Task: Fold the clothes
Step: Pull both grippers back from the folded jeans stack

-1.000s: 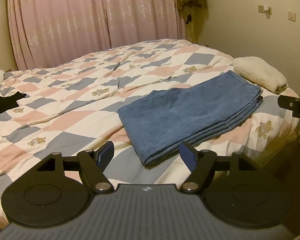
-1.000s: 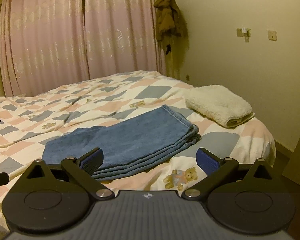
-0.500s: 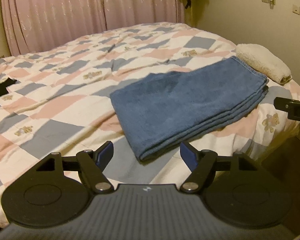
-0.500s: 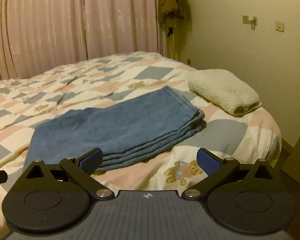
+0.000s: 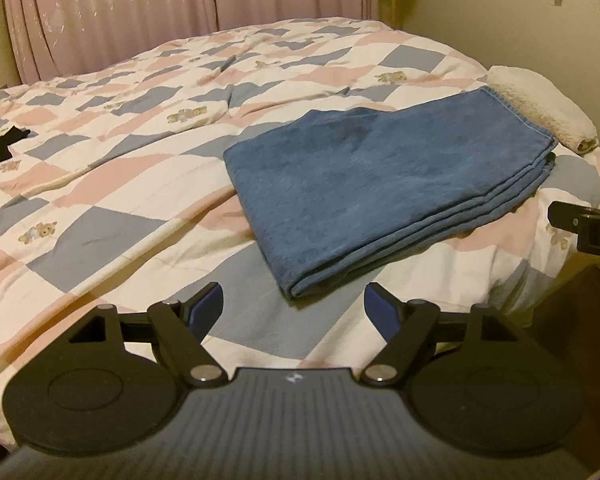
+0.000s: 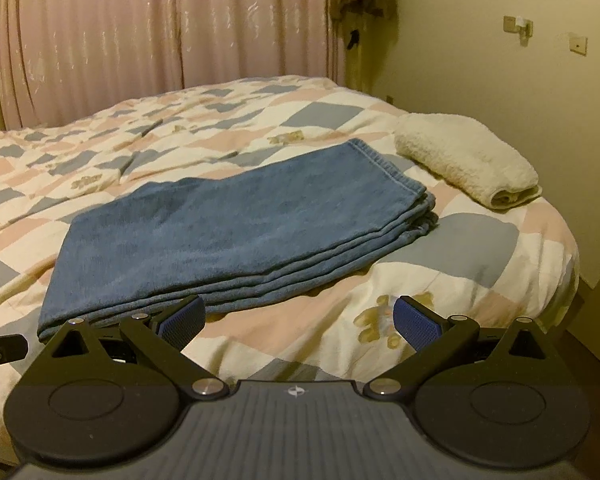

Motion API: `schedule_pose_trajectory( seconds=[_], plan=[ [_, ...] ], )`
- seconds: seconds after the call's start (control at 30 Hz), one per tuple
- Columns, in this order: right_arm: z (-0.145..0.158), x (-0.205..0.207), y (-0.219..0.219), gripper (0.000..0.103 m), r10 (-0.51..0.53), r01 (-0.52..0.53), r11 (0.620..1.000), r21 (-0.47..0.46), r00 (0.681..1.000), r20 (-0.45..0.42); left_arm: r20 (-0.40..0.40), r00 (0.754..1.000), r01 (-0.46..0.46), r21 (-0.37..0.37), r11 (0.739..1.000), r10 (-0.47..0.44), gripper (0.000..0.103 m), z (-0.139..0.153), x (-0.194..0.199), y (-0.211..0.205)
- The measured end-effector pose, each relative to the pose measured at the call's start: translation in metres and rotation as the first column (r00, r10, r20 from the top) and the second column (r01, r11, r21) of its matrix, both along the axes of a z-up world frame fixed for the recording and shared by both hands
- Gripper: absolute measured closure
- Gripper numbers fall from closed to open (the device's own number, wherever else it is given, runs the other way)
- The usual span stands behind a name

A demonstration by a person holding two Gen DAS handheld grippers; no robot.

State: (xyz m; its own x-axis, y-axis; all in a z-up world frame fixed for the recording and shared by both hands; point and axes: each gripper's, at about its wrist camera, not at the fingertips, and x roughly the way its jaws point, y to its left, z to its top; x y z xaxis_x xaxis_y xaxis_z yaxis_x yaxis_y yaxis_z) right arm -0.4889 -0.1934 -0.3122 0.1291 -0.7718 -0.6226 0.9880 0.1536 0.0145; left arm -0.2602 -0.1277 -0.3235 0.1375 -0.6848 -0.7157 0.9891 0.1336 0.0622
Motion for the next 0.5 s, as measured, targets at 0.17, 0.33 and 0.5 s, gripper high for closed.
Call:
schedule_pose_trajectory(
  seconds=[0.17, 0.33, 0.5],
  plan=[
    [-0.006, 0.007, -0.01, 0.0, 0.007, -0.006, 1.0, 0.02, 1.0, -0.014, -0.012, 1.0, -0.026, 0.019, 0.999, 0.026, 0.028, -0.002, 0.007, -0.008],
    [-0.012, 0.015, -0.022, 0.0, 0.016, -0.015, 0.999, 0.04, 1.0, -0.027, -0.017, 0.999, -0.042, 0.031, 0.999, 0.043, 0.028, -0.006, 0.015, -0.015],
    [-0.015, 0.025, -0.032, 0.0, 0.036, -0.035, 0.998, 0.05, 0.999, -0.03, -0.021, 0.998, -0.051, 0.039, 0.998, 0.052, 0.028, -0.009, 0.021, -0.02]
  ],
)
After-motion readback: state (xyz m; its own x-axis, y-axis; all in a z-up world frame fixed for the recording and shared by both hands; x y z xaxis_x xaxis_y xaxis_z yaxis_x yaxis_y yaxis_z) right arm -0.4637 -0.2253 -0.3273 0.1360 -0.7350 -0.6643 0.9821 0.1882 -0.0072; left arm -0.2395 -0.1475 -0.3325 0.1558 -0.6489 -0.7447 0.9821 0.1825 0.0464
